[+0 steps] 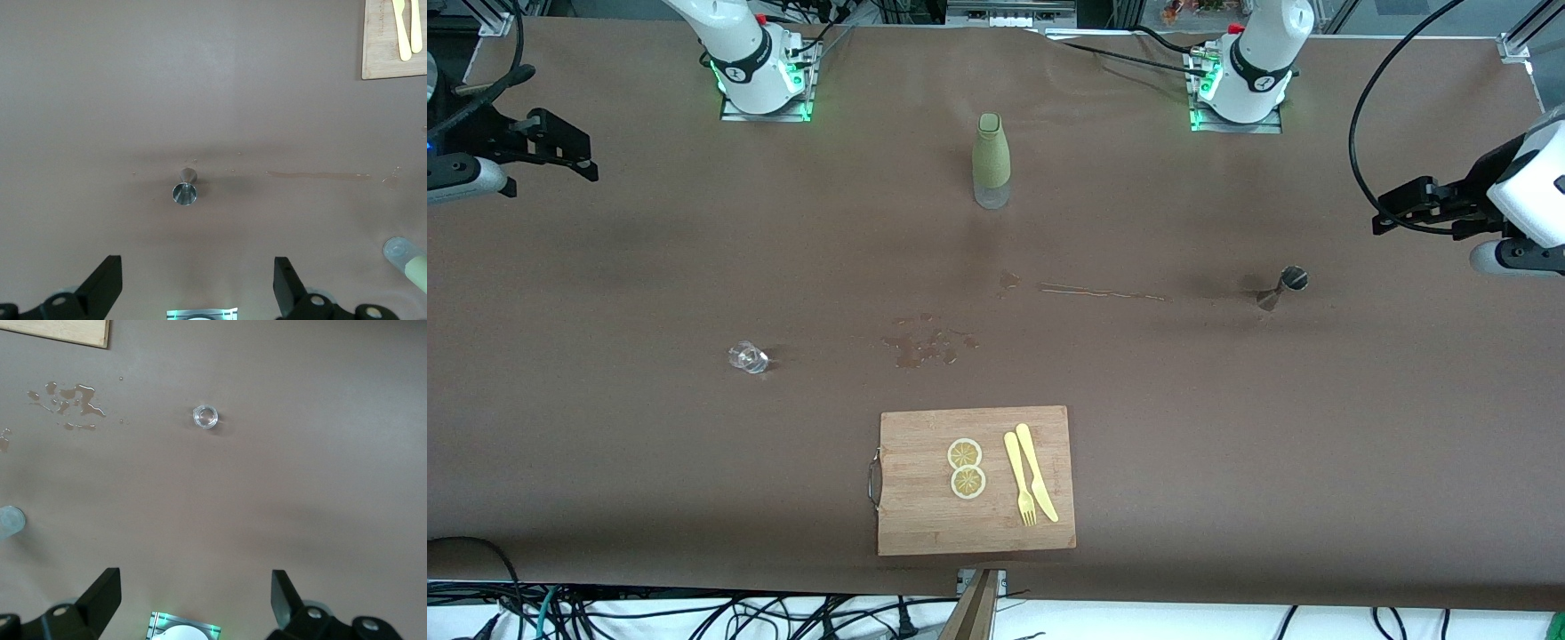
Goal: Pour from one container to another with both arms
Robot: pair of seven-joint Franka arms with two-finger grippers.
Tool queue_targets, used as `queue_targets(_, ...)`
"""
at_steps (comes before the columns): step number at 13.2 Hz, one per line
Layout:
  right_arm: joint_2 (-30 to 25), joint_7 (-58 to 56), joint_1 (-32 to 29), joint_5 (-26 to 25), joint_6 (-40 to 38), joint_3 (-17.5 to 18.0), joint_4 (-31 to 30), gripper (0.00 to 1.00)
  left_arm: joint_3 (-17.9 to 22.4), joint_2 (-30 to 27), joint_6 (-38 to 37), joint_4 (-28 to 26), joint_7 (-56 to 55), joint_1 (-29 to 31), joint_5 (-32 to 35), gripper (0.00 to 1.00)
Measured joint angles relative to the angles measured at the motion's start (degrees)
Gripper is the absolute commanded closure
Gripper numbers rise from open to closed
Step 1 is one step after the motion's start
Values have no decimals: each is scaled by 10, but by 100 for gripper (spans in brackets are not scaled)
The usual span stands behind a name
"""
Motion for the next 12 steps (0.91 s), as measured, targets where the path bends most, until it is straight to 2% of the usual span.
queue_targets(7,-1,-4,0,15,1,0,0,0,0,0,0,0,0,1,0,0)
queue_targets(12,4,-165,0,28,0,-3,-2,0,0,0,0,0,0,1,0,0)
